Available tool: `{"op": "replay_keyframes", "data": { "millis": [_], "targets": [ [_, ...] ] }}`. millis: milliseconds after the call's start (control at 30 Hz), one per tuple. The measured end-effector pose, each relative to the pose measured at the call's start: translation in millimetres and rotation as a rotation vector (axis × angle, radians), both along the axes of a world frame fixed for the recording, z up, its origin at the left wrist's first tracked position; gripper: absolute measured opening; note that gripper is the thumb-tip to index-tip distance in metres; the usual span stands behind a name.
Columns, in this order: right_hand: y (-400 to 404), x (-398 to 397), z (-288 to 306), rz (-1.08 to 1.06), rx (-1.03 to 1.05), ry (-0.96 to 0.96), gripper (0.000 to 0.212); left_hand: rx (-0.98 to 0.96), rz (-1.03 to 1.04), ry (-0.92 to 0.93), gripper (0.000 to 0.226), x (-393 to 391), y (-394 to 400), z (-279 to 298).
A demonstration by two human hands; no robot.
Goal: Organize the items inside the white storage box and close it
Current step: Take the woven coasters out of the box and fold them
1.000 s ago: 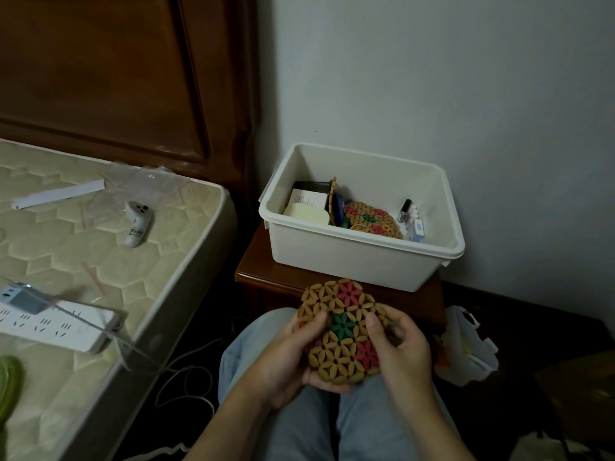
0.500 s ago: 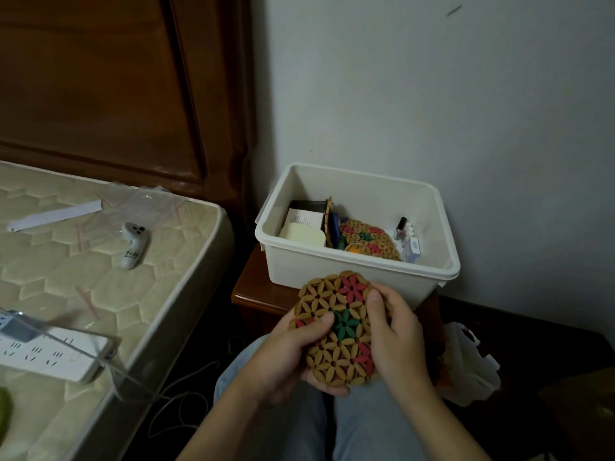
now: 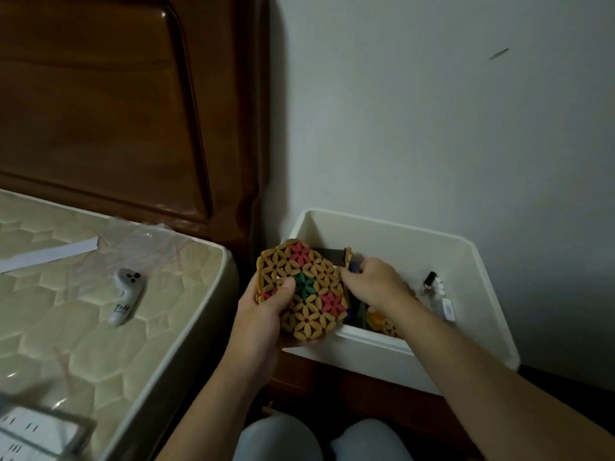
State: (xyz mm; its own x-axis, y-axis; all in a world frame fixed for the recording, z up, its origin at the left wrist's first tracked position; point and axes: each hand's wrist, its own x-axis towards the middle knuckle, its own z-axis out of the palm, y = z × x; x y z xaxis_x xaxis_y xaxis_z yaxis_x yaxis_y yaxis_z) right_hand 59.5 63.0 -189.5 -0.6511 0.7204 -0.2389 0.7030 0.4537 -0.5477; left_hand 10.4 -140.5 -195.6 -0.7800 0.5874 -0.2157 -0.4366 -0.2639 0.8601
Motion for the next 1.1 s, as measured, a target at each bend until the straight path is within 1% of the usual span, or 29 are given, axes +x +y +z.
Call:
{"op": "replay_keyframes", "data": {
  "millis": [67,100,167,233,300,367,400,433,467,533,567,667,767,833,900,1000,1100],
  "targets": [
    [5.2,-20.0,-16.2,-0.007,0.041,-0.126,0.039,-0.001,-0.003,-0.017,0.029,-5.1,1.5,-4.5],
    [7.3,-27.4,-22.5,-0.01,0.072,-0.168,0.036,0.001,-0.009,-0.026,0.029,-7.0,1.7,-6.2],
    [10.0,-37.5,-29.0,-0.02,0.111,-0.191,0.029,0.009,-0.02,-0.05,0.029,-9.5,1.1,-9.4],
    [11.2,-39.1,-27.4,-0.061,0.148,-0.17,0.024,0.015,-0.027,-0.067,0.027,-10.1,-1.1,-10.3],
    [12.3,-32.6,-19.1,-0.103,0.218,-0.144,0.023,0.022,-0.031,-0.08,0.027,-8.6,-4.4,-9.2],
    [15.8,-19.4,-6.1,-0.125,0.263,-0.065,0.026,0.028,-0.028,-0.097,0.027,-3.8,-8.6,-7.8],
    [17.5,-10.3,2.0,-0.142,0.266,0.008,0.028,0.029,-0.026,-0.106,0.027,0.0,-10.9,-7.5],
    [19.0,0.4,10.6,-0.172,0.234,0.109,0.029,0.031,-0.03,-0.111,0.026,4.8,-13.4,-7.4],
    [19.3,12.3,18.7,-0.207,0.156,0.232,0.029,0.034,-0.038,-0.112,0.026,10.4,-16.2,-7.5],
    [15.4,39.7,31.6,-0.263,-0.065,0.496,0.03,0.039,-0.058,-0.121,0.024,22.7,-22.8,-8.8],
    [11.6,55.0,35.3,-0.278,-0.157,0.598,0.032,0.043,-0.065,-0.136,0.024,29.3,-26.9,-10.3],
    [-5.7,104.4,31.8,-0.3,-0.403,0.82,0.033,0.038,-0.071,-0.189,0.028,50.3,-41.6,-22.7],
    [-33.8,149.3,7.8,-0.349,-0.669,0.992,0.028,0.047,-0.112,-0.259,0.03,74.9,-56.8,-41.4],
    [-58.2,176.3,-14.3,-0.358,-0.808,1.008,0.03,0.036,-0.152,-0.296,0.034,93.3,-65.5,-54.2],
    [-83.1,199.4,-37.2,-0.367,-0.892,0.992,0.032,0.012,-0.193,-0.318,0.036,111.9,-72.8,-66.2],
    [-116.1,224.8,-65.7,-0.427,-0.911,0.931,0.03,0.0,-0.269,-0.361,0.033,136.4,-82.7,-79.8],
    [-137.8,237.2,-84.0,-0.422,-0.889,0.899,0.031,0.01,-0.318,-0.363,0.038,145.6,-88.9,-87.2]
  ]
}}
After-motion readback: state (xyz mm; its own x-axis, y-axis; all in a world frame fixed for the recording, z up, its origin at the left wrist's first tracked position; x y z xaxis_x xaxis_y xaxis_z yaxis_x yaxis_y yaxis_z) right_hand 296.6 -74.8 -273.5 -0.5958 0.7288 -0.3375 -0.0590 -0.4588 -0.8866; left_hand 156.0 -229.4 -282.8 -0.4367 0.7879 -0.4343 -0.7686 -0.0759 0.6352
